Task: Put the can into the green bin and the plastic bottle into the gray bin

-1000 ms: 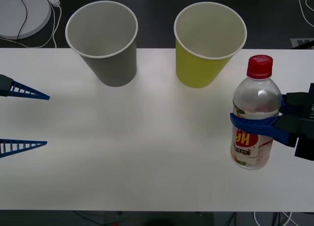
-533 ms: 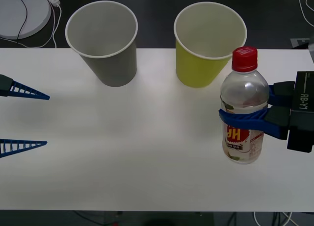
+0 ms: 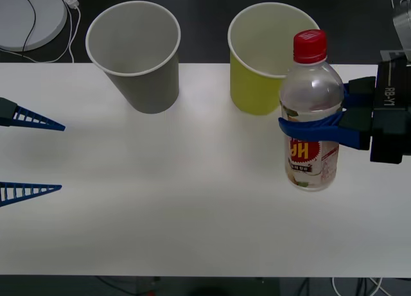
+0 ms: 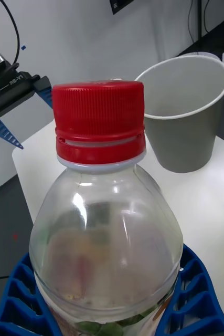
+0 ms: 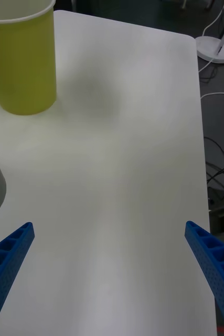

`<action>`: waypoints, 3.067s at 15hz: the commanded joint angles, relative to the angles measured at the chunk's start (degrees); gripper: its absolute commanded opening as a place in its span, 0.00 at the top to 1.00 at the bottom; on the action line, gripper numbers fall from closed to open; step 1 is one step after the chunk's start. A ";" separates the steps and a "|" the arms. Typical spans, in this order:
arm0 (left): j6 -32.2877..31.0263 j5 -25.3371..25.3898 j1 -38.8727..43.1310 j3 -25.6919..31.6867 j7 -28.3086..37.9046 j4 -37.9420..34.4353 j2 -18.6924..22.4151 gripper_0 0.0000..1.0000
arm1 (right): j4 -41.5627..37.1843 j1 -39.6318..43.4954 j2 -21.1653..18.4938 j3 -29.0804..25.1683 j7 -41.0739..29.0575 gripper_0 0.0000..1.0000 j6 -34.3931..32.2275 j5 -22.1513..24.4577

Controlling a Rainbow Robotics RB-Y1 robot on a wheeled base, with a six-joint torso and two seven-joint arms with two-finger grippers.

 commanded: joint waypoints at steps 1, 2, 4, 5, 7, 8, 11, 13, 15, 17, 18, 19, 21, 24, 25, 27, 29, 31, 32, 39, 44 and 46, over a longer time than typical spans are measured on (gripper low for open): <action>0.00 0.00 0.00 0.00 0.00 0.00 0.00 0.00 | 3.85 -6.70 -0.83 5.11 0.06 1.00 -0.10 -0.14; 0.00 0.00 0.00 0.00 0.00 0.00 0.00 0.00 | 5.26 -9.33 -0.83 7.13 0.06 1.00 -0.18 -0.14; 0.00 0.00 0.00 0.00 0.00 0.00 0.00 0.00 | 8.60 -15.57 -0.66 11.52 0.06 1.00 -1.41 -0.14; 0.00 0.00 0.00 0.00 0.00 0.00 0.00 0.00 | 9.92 -17.95 -0.31 13.02 0.06 1.00 -2.47 -0.14; 0.00 0.00 0.00 0.00 0.00 0.00 0.00 0.00 | 12.82 -22.87 1.10 14.77 -0.03 1.00 -5.63 -0.14; 0.00 0.00 0.00 0.00 0.00 0.00 0.00 0.00 | 13.78 -24.36 1.63 15.30 -0.03 1.00 -6.69 -0.14; 0.00 0.00 0.00 0.00 0.00 0.00 0.00 0.00 | 17.65 -31.39 3.47 18.46 -0.03 1.00 -10.47 0.12; 0.00 0.00 0.00 0.00 0.00 0.00 0.00 0.00 | 19.85 -36.40 4.09 22.42 -1.61 1.00 -10.64 0.47; 0.00 0.00 0.00 0.00 0.00 0.00 0.00 0.00 | 20.81 -41.32 4.79 26.20 -4.86 1.00 -10.64 2.93; 0.00 0.00 0.00 0.00 0.00 0.00 0.00 0.00 | 22.40 -45.45 6.55 29.45 -6.97 1.00 -10.99 5.48; 0.00 0.00 0.00 0.00 0.00 0.00 0.00 0.00 | 23.72 -47.30 7.34 30.86 -6.97 1.00 -11.43 5.66; 0.00 0.00 0.00 0.00 0.00 0.00 0.00 0.00 | 25.30 -49.50 8.31 32.44 -6.97 1.00 -12.05 6.01; 0.00 0.00 0.00 0.00 0.00 0.00 0.00 0.00 | 28.02 -53.37 9.71 35.69 -6.97 1.00 -12.22 6.45; 0.00 0.00 0.00 0.00 0.00 0.00 0.00 0.00 | 31.89 -59.25 11.47 40.44 -6.97 1.00 -12.14 6.80; 0.00 0.00 0.00 0.00 0.00 0.00 0.00 0.00 | 33.03 -61.01 12.00 41.67 -6.97 1.00 -12.22 6.89; 0.00 0.00 0.00 0.00 0.00 0.00 0.00 0.00 | 35.23 -63.74 13.40 43.69 -6.97 1.00 -12.22 7.42; 0.00 0.00 0.00 0.00 0.00 0.00 0.00 0.00 | 37.69 -66.90 14.90 45.97 -6.97 1.00 -12.22 7.86; 0.00 0.00 0.00 0.00 0.00 0.00 0.00 0.00 | 39.80 -69.36 16.13 47.64 -6.97 1.00 -12.31 8.03; 0.00 0.00 0.00 0.00 0.00 0.00 0.00 0.00 | 41.12 -70.68 17.01 48.26 -6.97 1.00 -12.75 8.21; 0.00 0.00 0.00 0.00 0.00 0.00 0.00 0.00 | 50.79 -78.85 23.95 51.77 -6.97 1.00 -16.18 11.11; 0.00 0.00 0.00 0.00 0.00 0.00 0.00 0.00 | 58.43 -83.69 28.61 55.29 -7.06 1.00 -16.18 13.22; 0.00 0.00 0.00 0.00 0.00 0.00 0.00 0.00 | 61.68 -85.36 30.63 56.43 -6.97 1.00 -16.18 14.18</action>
